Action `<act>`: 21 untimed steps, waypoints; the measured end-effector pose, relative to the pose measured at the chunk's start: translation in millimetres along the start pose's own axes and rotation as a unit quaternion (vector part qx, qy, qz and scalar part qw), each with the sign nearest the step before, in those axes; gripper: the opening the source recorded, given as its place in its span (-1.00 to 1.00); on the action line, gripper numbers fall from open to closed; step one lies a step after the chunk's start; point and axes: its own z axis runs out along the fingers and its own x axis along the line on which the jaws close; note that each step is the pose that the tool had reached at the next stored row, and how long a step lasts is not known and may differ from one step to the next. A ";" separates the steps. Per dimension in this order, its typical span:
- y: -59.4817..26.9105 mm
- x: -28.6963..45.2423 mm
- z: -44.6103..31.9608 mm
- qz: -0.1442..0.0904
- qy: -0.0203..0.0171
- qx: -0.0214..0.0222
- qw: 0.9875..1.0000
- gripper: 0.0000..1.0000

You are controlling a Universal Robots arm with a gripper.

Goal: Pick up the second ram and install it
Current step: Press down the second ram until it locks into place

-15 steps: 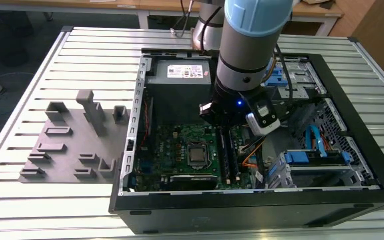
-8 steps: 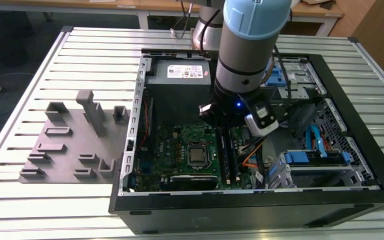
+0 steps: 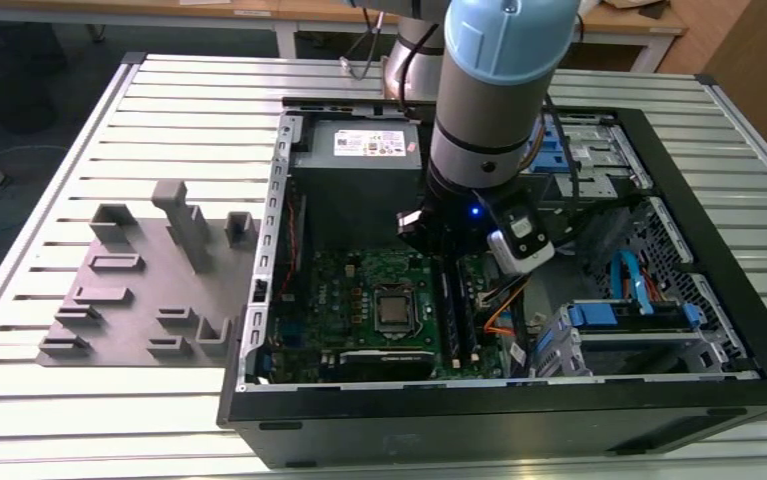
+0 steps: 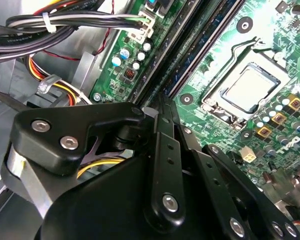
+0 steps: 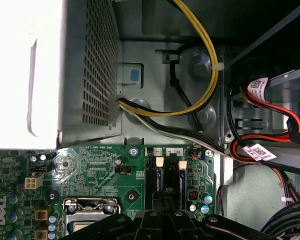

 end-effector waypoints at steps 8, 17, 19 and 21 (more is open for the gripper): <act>0.2 0.1 2.1 0.000 0.000 0.001 1.000 -0.85; 1.4 -0.7 -15.9 0.000 0.000 0.001 1.000 -0.85; 0.4 -0.7 -16.1 0.000 0.000 0.001 1.000 -0.85; -5.8 -0.6 -16.1 0.000 0.000 0.001 1.000 -0.85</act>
